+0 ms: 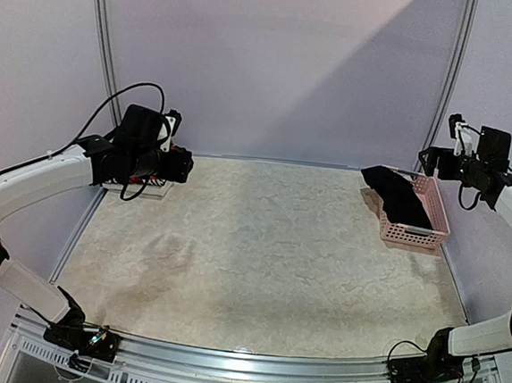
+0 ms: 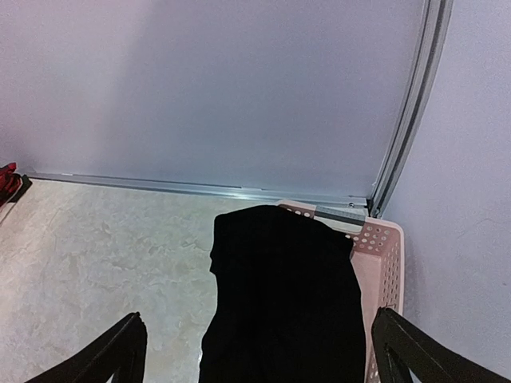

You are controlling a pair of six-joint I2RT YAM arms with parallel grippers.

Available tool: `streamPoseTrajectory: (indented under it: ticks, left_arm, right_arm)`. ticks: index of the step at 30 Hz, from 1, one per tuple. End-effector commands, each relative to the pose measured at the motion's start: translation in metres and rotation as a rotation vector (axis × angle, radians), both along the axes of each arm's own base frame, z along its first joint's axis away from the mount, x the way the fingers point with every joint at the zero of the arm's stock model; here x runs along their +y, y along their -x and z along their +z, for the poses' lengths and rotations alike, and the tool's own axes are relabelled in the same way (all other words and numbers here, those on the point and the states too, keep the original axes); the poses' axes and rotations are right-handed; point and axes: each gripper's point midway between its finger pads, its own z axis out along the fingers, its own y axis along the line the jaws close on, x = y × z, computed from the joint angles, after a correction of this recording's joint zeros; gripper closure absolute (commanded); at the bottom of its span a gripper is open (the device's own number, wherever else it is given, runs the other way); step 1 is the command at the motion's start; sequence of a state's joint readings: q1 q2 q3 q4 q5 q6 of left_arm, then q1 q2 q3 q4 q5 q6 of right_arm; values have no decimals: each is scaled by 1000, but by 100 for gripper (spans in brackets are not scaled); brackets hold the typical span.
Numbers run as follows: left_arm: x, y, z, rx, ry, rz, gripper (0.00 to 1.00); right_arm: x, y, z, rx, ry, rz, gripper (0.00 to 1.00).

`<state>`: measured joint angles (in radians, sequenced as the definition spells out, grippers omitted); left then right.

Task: Fold and stack the mixed laundry pile
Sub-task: Pick up the crumpled T-shirt from the bin.

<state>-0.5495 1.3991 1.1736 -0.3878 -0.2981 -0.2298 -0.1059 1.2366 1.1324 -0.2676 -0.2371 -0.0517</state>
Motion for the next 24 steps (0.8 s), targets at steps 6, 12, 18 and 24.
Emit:
streamPoseTrajectory:
  ticks: [6, 12, 18, 24]
  left_arm:
    - [-23, 8, 0, 21, -7, -80, 15]
    - [-32, 12, -3, 28, -34, -108, 15]
    - [-34, 12, -7, 30, -56, -110, 15]
    - [-35, 11, -10, 40, -67, -111, 15]
  right_arm:
    - [25, -56, -15, 168, 83, 138, 5]
    - [38, -105, -71, 372, 184, 93, 19]
    - [36, -128, -116, 485, 207, 53, 31]
    - [39, -132, -156, 574, 202, 72, 42]
